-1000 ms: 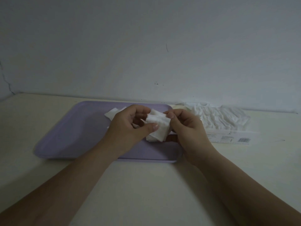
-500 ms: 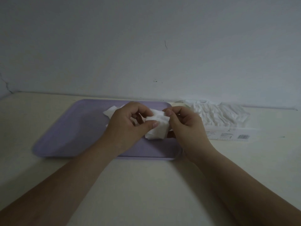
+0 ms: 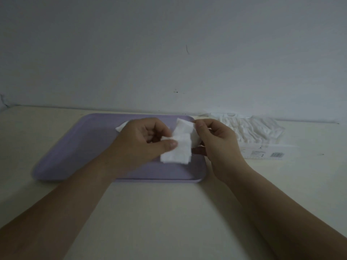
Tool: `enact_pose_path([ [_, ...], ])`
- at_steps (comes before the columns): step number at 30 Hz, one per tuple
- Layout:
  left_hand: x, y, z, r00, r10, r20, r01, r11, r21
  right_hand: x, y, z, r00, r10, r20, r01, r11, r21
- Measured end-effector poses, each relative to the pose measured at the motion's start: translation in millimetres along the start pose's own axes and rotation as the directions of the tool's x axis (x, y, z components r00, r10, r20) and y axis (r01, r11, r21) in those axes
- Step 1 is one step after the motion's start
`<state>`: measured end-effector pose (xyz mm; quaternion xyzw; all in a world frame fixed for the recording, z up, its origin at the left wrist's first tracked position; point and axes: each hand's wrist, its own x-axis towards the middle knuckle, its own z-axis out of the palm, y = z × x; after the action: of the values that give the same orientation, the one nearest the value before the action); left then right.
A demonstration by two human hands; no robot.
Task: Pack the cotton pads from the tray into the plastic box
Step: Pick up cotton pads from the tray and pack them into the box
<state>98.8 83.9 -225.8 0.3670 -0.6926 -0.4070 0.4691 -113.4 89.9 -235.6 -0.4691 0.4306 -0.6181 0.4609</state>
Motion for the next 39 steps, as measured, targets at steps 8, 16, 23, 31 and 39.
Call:
enact_pose_path([
  [8, 5.4, -11.5, -12.3, 0.926, -0.068, -0.372, 0.095, 0.994, 0.055, -2.0, -2.8, -1.7, 0.993, 0.064, 0.095, -0.072, 0.994, 0.078],
  [16, 2.0, -9.8, 0.5, 0.976, -0.098, -0.195, 0.095, 0.995, -0.025, -6.9, -4.5, 1.2, 0.938, 0.051, 0.342, -0.076, 0.995, 0.059],
  [23, -1.8, -8.0, 2.4, 0.975, -0.223, -0.007, 0.222, 0.973, -0.069, -6.3, -6.0, 1.3, 0.948, -0.013, 0.319, 0.023, 0.999, -0.029],
  [31, -3.4, -3.8, 2.6, 0.978, -0.205, 0.049, 0.206, 0.979, -0.013, -3.4, -2.8, -0.4, 0.965, -0.029, 0.260, 0.058, 0.993, -0.106],
  [39, -2.2, -6.6, 4.0, 0.988, -0.151, -0.014, 0.149, 0.987, -0.065, -6.6, -1.1, 0.9, 0.928, -0.002, 0.373, 0.014, 0.999, -0.029],
])
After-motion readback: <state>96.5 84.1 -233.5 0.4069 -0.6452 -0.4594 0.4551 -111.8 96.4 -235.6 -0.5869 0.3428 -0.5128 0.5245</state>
